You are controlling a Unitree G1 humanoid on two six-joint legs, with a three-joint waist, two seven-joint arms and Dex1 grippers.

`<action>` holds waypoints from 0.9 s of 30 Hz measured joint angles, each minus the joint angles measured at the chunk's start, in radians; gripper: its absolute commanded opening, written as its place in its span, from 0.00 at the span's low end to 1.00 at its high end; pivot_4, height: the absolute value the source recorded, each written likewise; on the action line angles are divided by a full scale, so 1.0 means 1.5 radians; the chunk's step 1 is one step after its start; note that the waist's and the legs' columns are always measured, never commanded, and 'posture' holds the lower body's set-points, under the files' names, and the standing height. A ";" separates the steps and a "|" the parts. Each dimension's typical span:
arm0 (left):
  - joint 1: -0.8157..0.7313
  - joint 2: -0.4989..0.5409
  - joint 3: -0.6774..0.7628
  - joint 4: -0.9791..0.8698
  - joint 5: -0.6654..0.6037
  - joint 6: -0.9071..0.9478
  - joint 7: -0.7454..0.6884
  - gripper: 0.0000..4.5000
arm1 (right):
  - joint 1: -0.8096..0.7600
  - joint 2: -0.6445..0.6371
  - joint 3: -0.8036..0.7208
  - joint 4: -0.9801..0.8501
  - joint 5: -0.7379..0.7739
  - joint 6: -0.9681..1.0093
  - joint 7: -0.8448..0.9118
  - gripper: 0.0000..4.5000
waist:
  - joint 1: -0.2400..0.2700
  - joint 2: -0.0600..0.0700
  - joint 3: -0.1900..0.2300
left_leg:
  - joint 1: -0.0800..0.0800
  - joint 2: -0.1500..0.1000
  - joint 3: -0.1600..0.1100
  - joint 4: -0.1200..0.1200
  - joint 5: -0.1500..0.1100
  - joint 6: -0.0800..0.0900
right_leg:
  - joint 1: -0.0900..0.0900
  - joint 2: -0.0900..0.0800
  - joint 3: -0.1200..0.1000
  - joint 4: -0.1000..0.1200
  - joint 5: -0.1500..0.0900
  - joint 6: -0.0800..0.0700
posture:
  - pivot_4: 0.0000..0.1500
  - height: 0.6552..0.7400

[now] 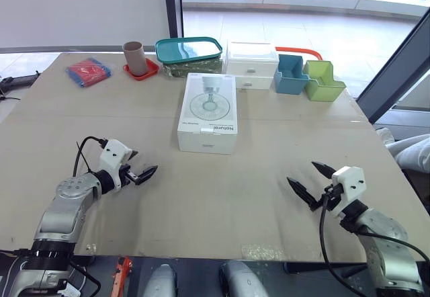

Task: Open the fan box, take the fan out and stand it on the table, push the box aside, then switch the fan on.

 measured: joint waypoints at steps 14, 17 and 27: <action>-0.004 -0.001 0.002 -0.008 -0.010 -0.002 -0.002 1.00 | 0.012 0.005 0.000 -0.004 -0.006 -0.006 -0.017 1.00 | 0.000 0.000 0.000 | 0.000 0.000 0.000 0.000 0.000 0.000 | 0.000 0.000 0.000 0.000 0.000 0.000 | 1.00 1.00; -0.004 -0.002 0.002 -0.008 -0.010 -0.002 0.000 1.00 | 0.011 0.005 0.000 -0.008 -0.006 -0.006 -0.023 1.00 | 0.000 0.000 0.000 | 0.000 0.000 0.000 0.000 0.000 0.000 | 0.000 0.000 0.000 0.000 0.000 0.000 | 1.00 1.00; -0.013 -0.024 0.008 -0.008 -0.024 -0.001 0.015 0.76 | 0.003 0.005 0.001 -0.007 -0.006 -0.012 -0.027 1.00 | 0.000 0.000 0.000 | 0.000 0.000 0.000 0.000 0.000 0.000 | 0.000 0.000 0.000 0.000 0.000 0.000 | 1.00 1.00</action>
